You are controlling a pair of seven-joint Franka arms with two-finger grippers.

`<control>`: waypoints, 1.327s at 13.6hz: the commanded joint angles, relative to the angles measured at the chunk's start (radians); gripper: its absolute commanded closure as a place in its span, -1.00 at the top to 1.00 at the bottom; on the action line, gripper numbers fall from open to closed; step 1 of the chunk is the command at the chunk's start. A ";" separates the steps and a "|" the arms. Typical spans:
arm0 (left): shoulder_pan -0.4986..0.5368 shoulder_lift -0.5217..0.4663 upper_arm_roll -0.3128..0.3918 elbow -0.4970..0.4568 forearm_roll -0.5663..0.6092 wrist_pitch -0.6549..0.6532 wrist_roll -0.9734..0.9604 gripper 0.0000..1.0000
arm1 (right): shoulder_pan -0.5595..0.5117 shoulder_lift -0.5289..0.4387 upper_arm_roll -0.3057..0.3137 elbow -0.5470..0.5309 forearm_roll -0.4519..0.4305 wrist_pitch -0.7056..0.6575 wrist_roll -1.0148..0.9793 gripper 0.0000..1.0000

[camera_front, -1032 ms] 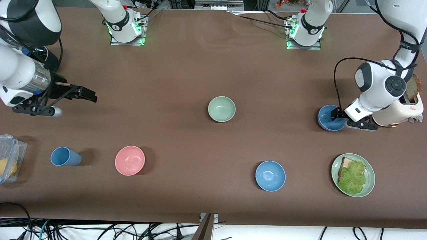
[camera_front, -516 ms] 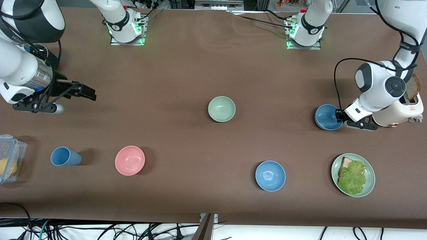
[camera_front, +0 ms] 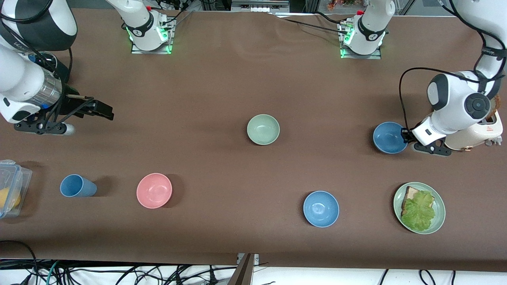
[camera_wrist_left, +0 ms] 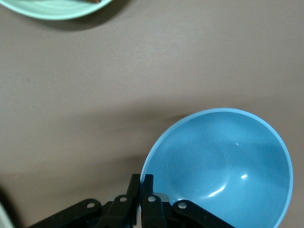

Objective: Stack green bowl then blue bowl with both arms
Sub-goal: 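Carry the blue bowl with the left gripper over the green bowl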

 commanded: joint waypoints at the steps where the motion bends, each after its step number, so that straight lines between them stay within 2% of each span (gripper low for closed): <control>1: 0.001 -0.025 -0.062 0.160 -0.071 -0.270 -0.049 -1.00 | -0.016 -0.009 0.012 0.027 -0.012 -0.002 -0.018 1.00; 3: -0.003 -0.025 -0.140 0.216 -0.130 -0.362 -0.147 -1.00 | -0.019 0.002 0.011 0.027 -0.009 -0.003 -0.019 1.00; 6: -0.015 -0.005 -0.296 0.239 -0.133 -0.359 -0.429 -1.00 | -0.017 0.000 0.009 0.029 -0.011 0.000 -0.007 1.00; 7: -0.036 0.030 -0.333 0.271 -0.133 -0.359 -0.515 -1.00 | -0.017 0.000 0.009 0.029 -0.009 0.000 -0.007 1.00; 10: -0.174 0.096 -0.343 0.334 -0.133 -0.345 -0.701 -1.00 | -0.017 0.000 0.009 0.029 -0.011 0.005 -0.007 1.00; 13: -0.295 0.190 -0.343 0.403 -0.133 -0.315 -0.767 -1.00 | -0.017 0.000 0.009 0.029 -0.011 0.008 -0.007 1.00; 16: -0.395 0.236 -0.337 0.406 -0.127 -0.209 -0.850 -1.00 | -0.017 0.000 0.009 0.029 -0.008 0.008 -0.005 1.00; 18: -0.421 0.273 -0.335 0.406 -0.119 -0.126 -0.907 -1.00 | -0.017 0.000 0.009 0.029 -0.008 0.009 -0.005 1.00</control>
